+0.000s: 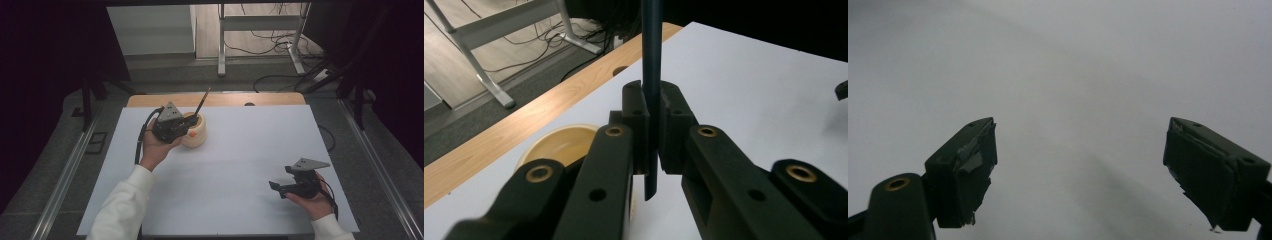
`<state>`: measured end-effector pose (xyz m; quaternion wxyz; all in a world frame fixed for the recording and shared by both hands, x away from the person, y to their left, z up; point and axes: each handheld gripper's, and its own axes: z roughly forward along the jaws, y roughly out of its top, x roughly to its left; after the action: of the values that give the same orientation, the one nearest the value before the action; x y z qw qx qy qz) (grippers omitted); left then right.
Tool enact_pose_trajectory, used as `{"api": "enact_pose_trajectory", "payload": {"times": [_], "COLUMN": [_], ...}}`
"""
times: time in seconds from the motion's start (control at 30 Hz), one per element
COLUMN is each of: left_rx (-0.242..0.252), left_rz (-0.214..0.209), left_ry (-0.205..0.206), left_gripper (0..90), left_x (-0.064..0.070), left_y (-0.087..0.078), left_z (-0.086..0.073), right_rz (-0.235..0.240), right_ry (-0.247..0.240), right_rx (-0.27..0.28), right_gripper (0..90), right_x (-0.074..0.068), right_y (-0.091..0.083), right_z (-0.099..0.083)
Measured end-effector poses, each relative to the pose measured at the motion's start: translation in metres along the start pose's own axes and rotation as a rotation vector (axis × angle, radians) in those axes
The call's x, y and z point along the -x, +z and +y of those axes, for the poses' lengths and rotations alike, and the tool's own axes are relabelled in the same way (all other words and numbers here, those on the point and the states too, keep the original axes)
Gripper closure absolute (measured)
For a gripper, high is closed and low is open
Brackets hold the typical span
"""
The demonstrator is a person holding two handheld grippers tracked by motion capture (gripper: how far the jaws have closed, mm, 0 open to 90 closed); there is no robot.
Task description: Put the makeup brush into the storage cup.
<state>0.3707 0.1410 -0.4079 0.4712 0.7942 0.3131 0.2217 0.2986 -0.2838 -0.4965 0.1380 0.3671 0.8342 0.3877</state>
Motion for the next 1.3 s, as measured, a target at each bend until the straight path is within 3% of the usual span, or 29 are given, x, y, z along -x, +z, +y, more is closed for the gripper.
{"api": "enact_pose_trajectory", "payload": {"times": [0.7,1.3], "left_rx": [-0.027,-0.03], "left_rz": [0.038,0.057], "left_ry": [-0.045,-0.128], "left_gripper": [84.7,84.7], "left_x": [-0.02,-0.039], "left_y": [0.025,0.041], "left_z": [-0.008,-0.02], "right_rz": [-0.004,-0.007], "right_ry": [-0.002,-0.002], "right_rx": [-0.009,-0.01], "right_gripper": [14.7,14.7], "right_x": [0.0,0.001], "right_y": [0.001,0.001], "right_z": [0.0,-0.001]}}
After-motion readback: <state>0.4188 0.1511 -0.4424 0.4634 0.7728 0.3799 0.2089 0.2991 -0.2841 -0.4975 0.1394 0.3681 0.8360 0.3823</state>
